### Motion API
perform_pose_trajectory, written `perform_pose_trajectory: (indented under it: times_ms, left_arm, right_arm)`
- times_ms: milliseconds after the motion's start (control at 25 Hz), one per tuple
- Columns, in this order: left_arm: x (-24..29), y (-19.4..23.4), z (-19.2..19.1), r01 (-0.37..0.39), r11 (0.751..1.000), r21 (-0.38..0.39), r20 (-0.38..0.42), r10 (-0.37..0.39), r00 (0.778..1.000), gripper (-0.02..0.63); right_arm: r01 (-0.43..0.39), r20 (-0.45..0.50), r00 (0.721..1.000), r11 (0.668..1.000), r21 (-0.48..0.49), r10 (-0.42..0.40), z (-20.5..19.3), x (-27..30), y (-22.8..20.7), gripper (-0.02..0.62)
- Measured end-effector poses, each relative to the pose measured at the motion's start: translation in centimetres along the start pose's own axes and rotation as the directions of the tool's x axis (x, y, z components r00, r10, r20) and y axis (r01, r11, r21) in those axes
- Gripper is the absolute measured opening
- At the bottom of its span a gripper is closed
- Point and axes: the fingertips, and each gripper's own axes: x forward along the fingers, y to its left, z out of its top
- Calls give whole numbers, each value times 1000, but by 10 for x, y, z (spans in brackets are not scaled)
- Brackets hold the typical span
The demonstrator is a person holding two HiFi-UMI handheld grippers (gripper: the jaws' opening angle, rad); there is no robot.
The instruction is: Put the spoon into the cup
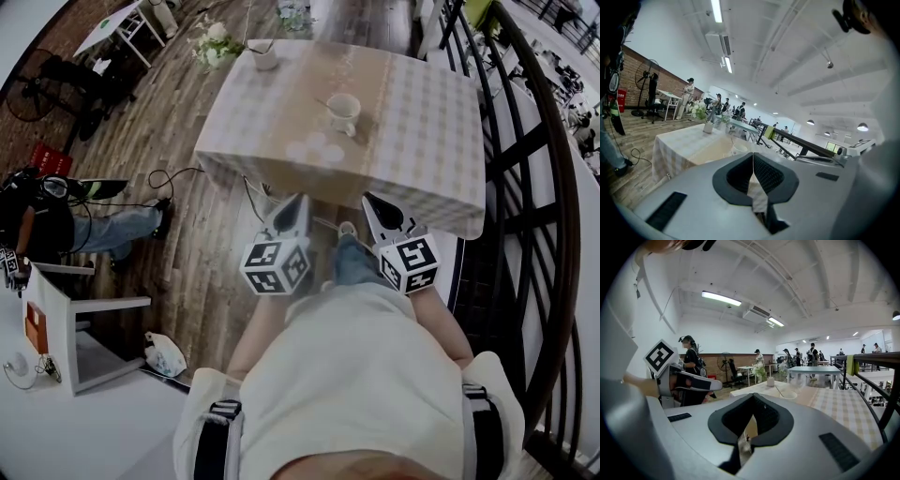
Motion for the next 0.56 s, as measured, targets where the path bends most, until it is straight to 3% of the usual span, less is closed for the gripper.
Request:
perform_pose_trajectory:
  times_ms: [560]
  left_arm:
    - [1,0,1,2,1000,-12,1,-2,1000,6]
  right_arm:
    - [-5,10,1000,1000,9,4,0,3,1,0]
